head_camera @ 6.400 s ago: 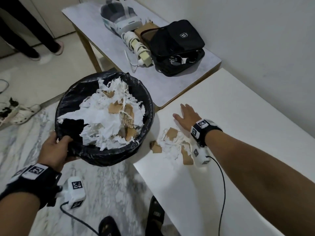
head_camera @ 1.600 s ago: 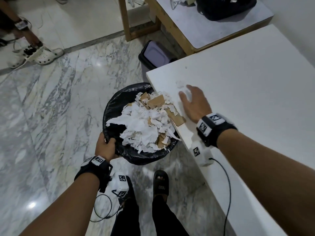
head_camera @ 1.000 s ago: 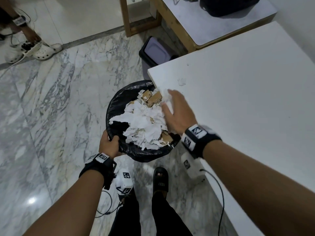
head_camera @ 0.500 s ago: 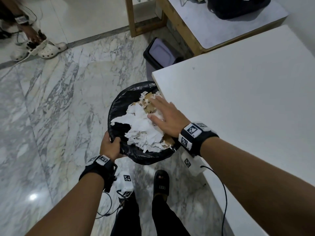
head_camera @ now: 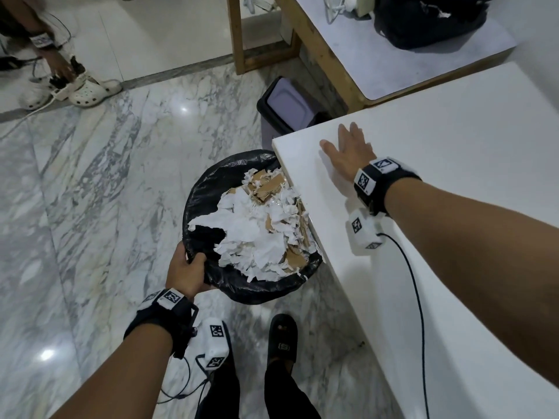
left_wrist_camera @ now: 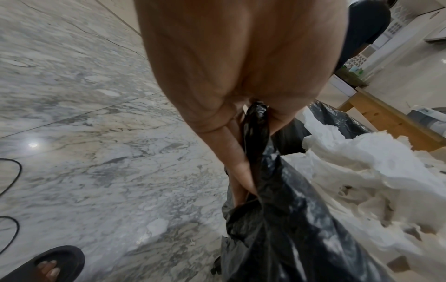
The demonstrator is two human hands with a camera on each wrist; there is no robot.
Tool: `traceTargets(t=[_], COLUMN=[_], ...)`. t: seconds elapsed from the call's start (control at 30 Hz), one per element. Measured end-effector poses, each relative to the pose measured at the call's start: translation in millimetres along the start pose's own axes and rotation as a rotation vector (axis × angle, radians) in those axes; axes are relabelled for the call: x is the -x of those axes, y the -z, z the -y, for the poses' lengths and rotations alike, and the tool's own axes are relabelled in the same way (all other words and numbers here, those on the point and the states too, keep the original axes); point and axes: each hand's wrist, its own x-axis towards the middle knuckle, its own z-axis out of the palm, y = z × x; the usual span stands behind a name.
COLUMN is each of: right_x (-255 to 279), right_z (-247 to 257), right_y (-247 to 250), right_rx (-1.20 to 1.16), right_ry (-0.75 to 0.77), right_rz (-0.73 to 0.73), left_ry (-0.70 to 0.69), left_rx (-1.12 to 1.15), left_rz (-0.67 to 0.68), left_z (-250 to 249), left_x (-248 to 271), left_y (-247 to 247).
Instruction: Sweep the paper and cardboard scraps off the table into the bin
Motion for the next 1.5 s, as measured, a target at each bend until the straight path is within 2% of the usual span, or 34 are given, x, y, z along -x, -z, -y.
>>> traceTargets(t=[0.13,0.27,0.37,0.43,0.57,0.67,0.8,0.9,1.0,1.1,1.3,1.43,1.5], right_x=[59.1,123.5,142.8,146.0,148.5,164.2,191.1,199.4,200.8,202.5,221.5,257.7,288.4], right_z=[21.7,56.7,66.3,61.0,39.4,44.4,81.7,104.1,111.0,104.0,77.8,42.7,24.7], right_y=[-36.7,-73.9,-82.9,-80.2,-75.9,-91.1,-135.1,-158.0,-144.7,-111.2,-52.3,-43.7,-50.4], right_rx=[-0.051,-0.102,-0.168,-0.206,-0.183,-0.133,-0.167,-0.191,-0.207,-0.205,-0.225,-0.28,-0.277], right_ry=[0.236,0.508,0.582,0.529,0.389,0.338,0.28,0.293,0.314,0.288,0.083,-0.091,-0.175], right_rz=[0.009,0.098,0.077,0.003,-0.039,0.014,0.161,0.167,0.07,-0.071,-0.235,-0.287,-0.257], left_ry=[0.004,-0.008,-0.013,-0.017,0.001,0.019,0.011,-0.021,-0.047,-0.06,-0.072,-0.09,-0.12], left_rx=[-0.004,-0.013,-0.037,-0.048,-0.048,-0.039,-0.05,-0.104,-0.143,-0.142,-0.154,-0.146,-0.148], left_rz=[0.013,0.017,0.015,0.02,0.047,0.053,0.069,0.056,0.063,0.068,0.06,0.055,0.054], left_z=[-6.5,-9.1,-4.4,-2.8,1.2,3.9,6.5,6.7,2.8,-1.9,-18.0,-44.0,-64.5], left_x=[2.0,-1.9,-8.1,-10.4,-12.1,-13.7,-15.9,-21.9,-22.1,-17.6,-0.2,16.6,28.1], left_y=[-0.5,2.3,10.3,17.9,30.2,38.2,49.1,61.6,76.2,88.6,114.1,127.6,129.8])
